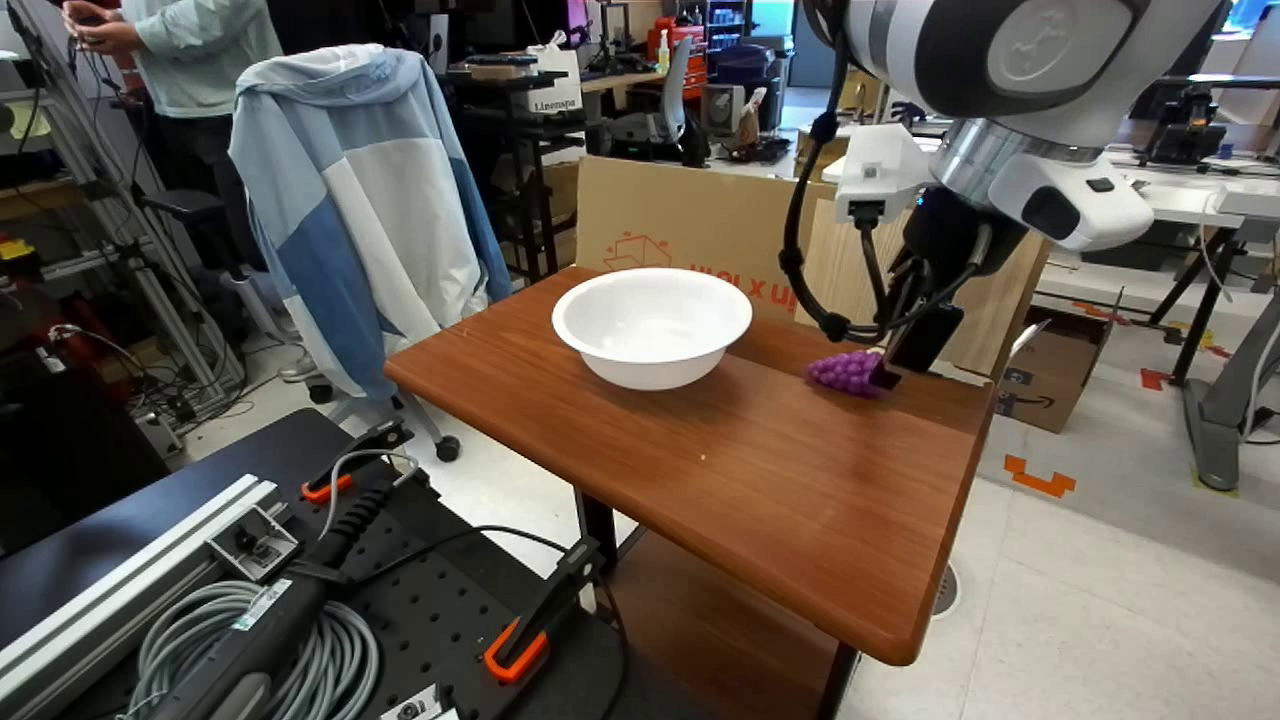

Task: Pick up the purple toy from the table and put it in the white dish.

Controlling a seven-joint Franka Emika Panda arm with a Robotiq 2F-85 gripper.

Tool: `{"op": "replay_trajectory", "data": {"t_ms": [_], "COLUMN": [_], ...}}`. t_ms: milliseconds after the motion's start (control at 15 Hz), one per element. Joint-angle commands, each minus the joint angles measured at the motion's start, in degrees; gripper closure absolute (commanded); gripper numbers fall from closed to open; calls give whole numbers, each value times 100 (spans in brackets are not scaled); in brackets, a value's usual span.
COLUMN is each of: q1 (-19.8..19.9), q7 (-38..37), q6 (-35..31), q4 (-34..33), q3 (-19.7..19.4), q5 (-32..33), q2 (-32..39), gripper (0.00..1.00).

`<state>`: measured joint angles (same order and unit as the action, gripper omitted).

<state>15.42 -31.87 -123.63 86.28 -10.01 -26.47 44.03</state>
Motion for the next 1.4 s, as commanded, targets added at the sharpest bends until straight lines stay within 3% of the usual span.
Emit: {"op": "replay_trajectory", "data": {"t_ms": [0,800,867,933,1333], "q1": [54,84,84,76,96], "q7": [-420,-1243,-1240,-1241,-1177], "q6": [320,850,840,837,801], "q4": [-832,-1509,-1548,-1579,-1672], "q3": [-6,62,82,87,114], "q5": [73,133,137,155,168], "q2": [514,1168,1197,1219,1201], "gripper": [0,0,25,26,73]}}
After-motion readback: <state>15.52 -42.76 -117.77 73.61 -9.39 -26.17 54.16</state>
